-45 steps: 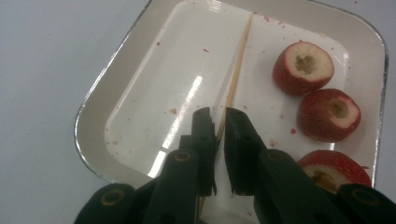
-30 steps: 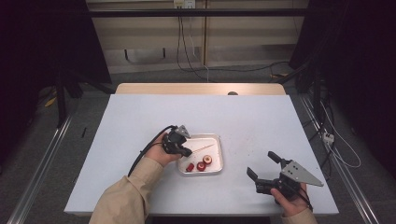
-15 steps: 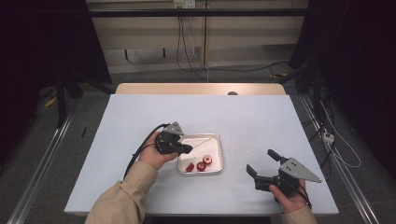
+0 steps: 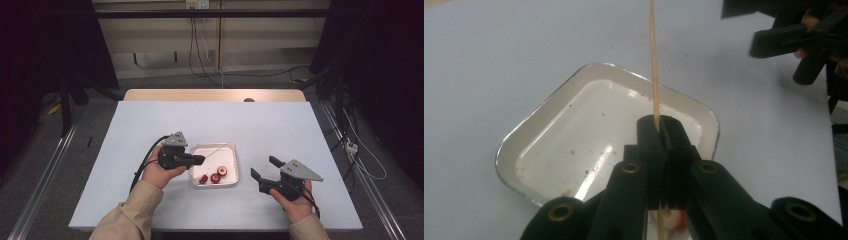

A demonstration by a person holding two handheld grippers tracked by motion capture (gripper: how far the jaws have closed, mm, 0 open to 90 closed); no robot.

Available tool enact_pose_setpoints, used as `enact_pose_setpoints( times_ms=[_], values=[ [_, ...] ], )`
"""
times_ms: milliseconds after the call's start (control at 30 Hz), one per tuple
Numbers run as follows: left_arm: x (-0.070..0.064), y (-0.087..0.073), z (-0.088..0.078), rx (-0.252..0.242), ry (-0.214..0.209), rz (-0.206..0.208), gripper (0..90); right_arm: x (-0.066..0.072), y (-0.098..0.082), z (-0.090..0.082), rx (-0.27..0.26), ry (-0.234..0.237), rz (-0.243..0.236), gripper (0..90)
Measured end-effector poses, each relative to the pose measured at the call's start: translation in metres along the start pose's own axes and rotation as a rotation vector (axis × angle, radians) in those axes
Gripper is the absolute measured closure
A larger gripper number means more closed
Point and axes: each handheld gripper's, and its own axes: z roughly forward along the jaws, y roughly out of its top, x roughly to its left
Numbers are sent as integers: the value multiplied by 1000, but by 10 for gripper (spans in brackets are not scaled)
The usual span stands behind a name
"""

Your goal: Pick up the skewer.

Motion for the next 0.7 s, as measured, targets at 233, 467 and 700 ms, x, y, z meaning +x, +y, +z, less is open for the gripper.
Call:
enact_pose_setpoints(
  times_ms=[233, 467, 700],
  values=[
    [-16, 3, 0, -33, -28, 1, 891, 12, 10, 26, 29, 38, 8, 689],
    [-18, -2, 2, -53, -36, -20, 891, 25, 21, 42, 56, 110, 8, 900],
    [-20, -5, 7, -50, -58, -37, 891, 35, 30, 56, 69, 125, -10, 900]
  ],
)
